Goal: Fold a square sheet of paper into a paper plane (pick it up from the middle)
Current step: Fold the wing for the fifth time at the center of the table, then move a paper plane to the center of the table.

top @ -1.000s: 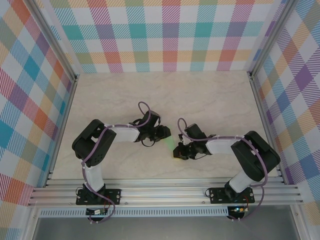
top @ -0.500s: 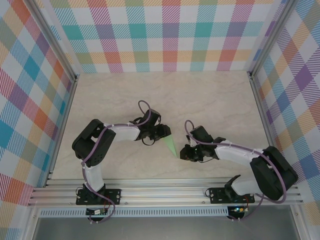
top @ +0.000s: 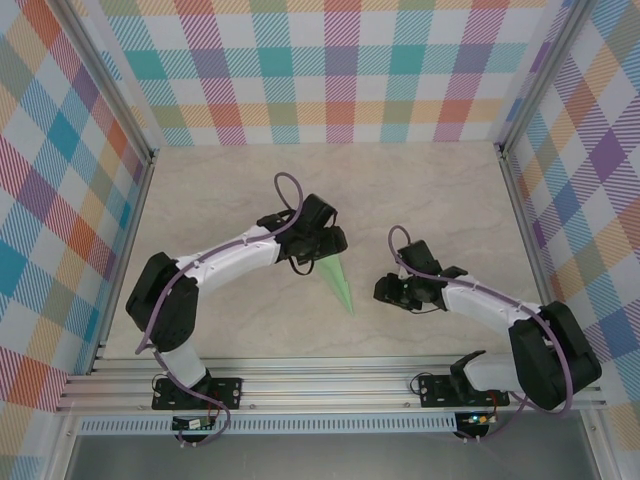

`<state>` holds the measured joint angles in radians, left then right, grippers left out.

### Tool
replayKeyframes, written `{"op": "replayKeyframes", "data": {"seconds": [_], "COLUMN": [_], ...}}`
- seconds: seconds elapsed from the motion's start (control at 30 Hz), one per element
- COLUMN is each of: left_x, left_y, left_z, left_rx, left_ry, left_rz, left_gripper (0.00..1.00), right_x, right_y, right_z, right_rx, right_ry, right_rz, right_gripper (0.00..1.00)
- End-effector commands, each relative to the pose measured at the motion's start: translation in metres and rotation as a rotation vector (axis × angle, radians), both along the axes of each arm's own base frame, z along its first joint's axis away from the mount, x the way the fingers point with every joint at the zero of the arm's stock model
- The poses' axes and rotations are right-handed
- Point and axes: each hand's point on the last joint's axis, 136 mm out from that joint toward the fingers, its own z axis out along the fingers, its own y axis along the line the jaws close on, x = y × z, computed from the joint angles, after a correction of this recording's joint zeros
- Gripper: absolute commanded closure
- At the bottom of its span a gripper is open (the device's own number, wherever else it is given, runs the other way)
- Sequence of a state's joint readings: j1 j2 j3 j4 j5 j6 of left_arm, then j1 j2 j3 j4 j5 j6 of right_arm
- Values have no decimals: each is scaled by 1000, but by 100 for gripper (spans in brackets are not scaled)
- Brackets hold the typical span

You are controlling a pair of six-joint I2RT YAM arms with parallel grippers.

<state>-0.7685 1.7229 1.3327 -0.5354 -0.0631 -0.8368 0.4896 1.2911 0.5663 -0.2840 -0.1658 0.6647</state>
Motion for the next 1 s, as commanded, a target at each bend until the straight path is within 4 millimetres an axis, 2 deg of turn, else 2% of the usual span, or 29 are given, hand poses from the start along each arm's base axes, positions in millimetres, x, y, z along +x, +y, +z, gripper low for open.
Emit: {"op": "replayKeyframes", "data": {"seconds": [0.0, 0.13, 0.43, 0.77, 0.9, 0.97], "left_x": [-21, -24, -28, -35, -36, -37], "left_y": [22, 20, 15, 25, 32, 35], "left_z": [-20, -30, -52, -76, -76, -76], "left_rx": [208, 312, 304, 223, 218, 212], "left_ry": [90, 128, 173, 223, 221, 218], "left_rz": [37, 48, 64, 102, 115, 120], "left_gripper": [24, 22, 25, 47, 59, 61], "right_x": [8, 10, 10, 13, 15, 17], "right_y": [10, 21, 38, 59, 68, 72], "right_z": [8, 13, 16, 20, 21, 20], "right_rx": [51, 108, 186, 266, 289, 292], "right_ry": [-22, -32, -37, -10, 5, 14], "right_rz": [33, 60, 133, 209, 250, 265], "right_gripper": [60, 60, 57, 54, 52, 50]}}
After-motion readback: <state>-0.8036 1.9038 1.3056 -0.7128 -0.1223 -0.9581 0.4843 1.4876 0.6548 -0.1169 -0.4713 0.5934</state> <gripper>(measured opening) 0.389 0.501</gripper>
